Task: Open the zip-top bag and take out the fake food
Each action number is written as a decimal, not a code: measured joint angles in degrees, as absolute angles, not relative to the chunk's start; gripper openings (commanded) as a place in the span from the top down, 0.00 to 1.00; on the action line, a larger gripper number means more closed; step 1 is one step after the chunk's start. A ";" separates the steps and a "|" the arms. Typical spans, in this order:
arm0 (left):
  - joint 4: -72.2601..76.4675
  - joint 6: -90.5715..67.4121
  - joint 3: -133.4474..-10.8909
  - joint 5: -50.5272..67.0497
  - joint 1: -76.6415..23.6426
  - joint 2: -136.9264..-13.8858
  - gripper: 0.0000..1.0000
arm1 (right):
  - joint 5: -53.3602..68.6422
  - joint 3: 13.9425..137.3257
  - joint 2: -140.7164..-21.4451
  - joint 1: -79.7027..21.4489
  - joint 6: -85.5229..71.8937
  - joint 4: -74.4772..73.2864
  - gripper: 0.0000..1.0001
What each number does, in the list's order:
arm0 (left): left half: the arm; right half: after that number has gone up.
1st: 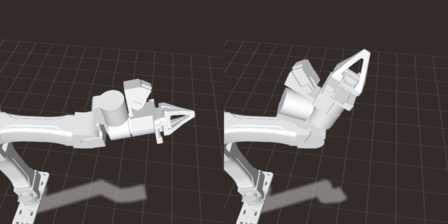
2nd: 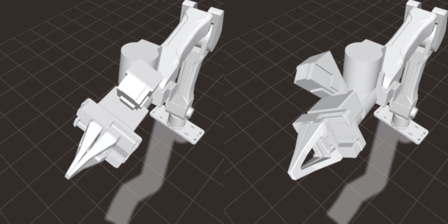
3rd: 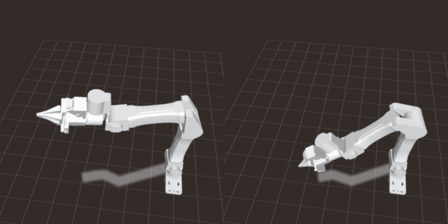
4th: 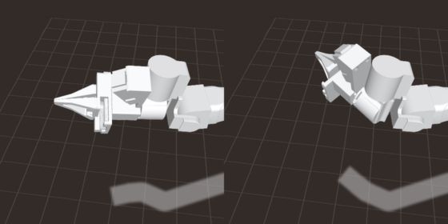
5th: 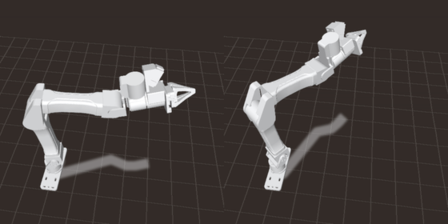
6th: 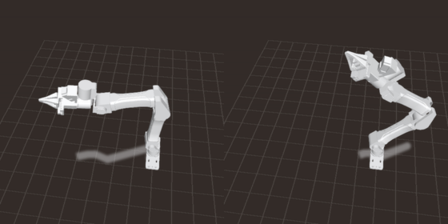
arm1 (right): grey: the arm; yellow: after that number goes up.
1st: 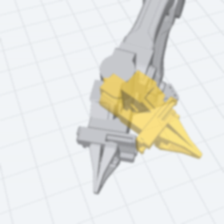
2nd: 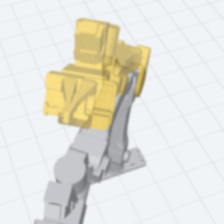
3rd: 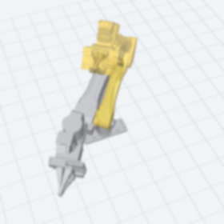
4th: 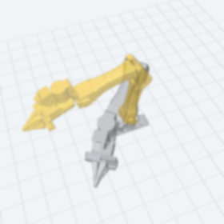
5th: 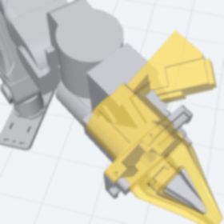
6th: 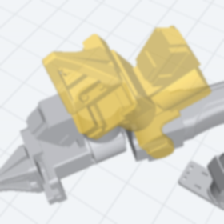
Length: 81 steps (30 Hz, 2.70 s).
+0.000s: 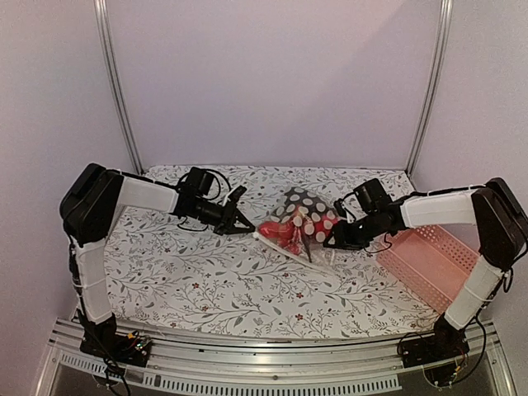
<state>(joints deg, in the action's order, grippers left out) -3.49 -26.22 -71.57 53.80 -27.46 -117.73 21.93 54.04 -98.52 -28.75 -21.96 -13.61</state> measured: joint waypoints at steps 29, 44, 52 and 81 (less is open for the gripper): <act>-8.62 -60.14 -80.73 42.76 -32.05 -97.08 1.00 | -0.12 66.46 -86.65 -50.85 8.01 -3.86 0.40; -9.67 -61.71 -80.51 40.93 -32.56 -94.15 1.00 | -5.58 71.81 -93.78 -51.00 13.52 -1.04 1.00; -10.85 -57.49 -80.53 37.08 -32.88 -91.46 0.04 | -0.38 72.82 -93.71 -51.05 15.33 -2.42 1.00; -8.69 1.83 -62.41 37.08 -36.03 -67.64 0.46 | 23.94 72.34 -88.31 -51.05 17.39 -7.11 1.00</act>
